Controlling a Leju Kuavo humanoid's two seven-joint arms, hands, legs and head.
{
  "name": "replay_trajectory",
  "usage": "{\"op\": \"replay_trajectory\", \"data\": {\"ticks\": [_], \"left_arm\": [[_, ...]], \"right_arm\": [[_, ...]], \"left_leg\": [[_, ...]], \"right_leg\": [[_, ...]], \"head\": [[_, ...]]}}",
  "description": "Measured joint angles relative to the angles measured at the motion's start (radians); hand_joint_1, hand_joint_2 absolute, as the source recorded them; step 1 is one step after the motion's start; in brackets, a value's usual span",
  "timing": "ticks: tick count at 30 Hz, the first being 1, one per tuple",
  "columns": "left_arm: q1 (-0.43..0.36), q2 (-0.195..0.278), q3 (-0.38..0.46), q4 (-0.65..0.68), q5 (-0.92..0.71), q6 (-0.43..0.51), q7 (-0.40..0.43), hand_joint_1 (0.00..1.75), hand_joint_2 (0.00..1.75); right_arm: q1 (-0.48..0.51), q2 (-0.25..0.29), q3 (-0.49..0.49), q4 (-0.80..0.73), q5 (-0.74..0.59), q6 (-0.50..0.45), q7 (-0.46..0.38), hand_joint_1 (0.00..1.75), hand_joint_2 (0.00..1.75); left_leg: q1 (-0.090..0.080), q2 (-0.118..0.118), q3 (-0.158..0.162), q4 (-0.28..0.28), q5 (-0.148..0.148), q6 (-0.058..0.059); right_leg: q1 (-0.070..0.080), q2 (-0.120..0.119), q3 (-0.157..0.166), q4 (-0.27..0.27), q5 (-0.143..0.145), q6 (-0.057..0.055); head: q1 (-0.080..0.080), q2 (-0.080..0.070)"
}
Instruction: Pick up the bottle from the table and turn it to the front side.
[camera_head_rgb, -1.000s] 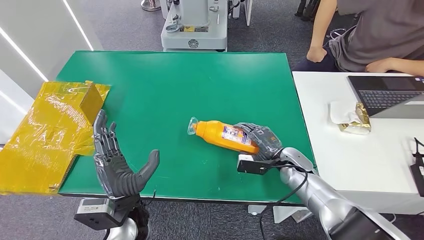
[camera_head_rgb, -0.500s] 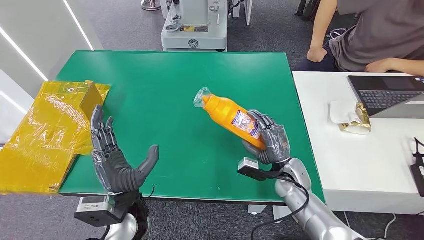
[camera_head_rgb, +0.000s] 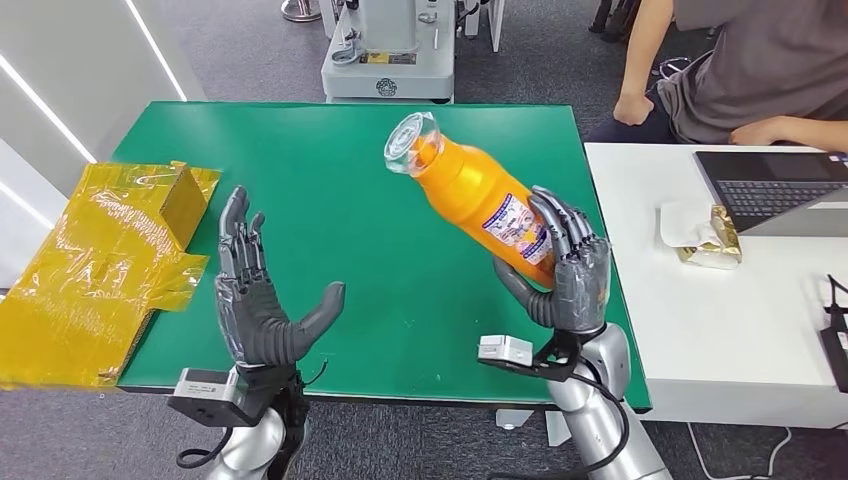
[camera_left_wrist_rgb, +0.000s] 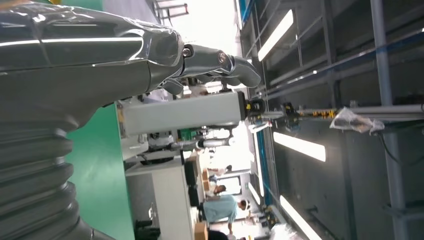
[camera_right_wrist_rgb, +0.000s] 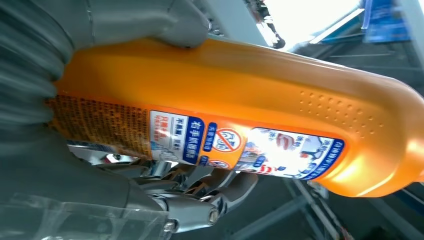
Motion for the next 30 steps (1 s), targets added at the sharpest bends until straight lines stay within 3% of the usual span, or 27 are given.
{"op": "replay_trajectory", "data": {"ticks": [6,10,21,30], "left_arm": [[-0.038,-0.016,0.0,0.057,-0.005,-0.049,0.0,0.0,1.75],[-0.058,-0.026,0.0,0.085,0.001,-0.146,0.0,0.0,1.75],[-0.103,-0.057,0.001,0.135,0.004,-0.326,0.0,0.0,1.75],[-0.14,-0.083,0.018,0.193,0.011,-0.382,0.001,0.0,1.75]], "right_arm": [[0.003,0.039,0.022,-0.031,-0.025,0.0,-0.001,1.75,1.75],[-0.015,0.055,0.05,0.009,-0.031,0.0,-0.001,1.75,1.75],[-0.074,0.053,0.134,0.195,-0.093,0.0,0.0,1.75,1.75],[-0.103,0.046,0.162,0.278,-0.08,0.0,0.012,1.75,1.75]], "left_leg": [[0.0,0.0,0.0,0.0,0.0,0.0],[0.0,0.0,0.0,0.0,0.0,0.0],[0.0,0.0,0.0,0.0,0.0,0.0],[0.0,0.0,0.0,0.0,0.0,0.0]], "right_leg": [[0.0,0.0,0.0,0.0,0.0,0.0],[0.0,0.0,0.0,0.0,0.0,0.0],[0.0,0.0,0.0,0.0,0.0,0.0],[0.0,0.0,0.0,0.0,0.0,0.0]], "head": [[0.0,0.0],[0.0,0.0],[0.0,0.0],[0.0,0.0]]}}
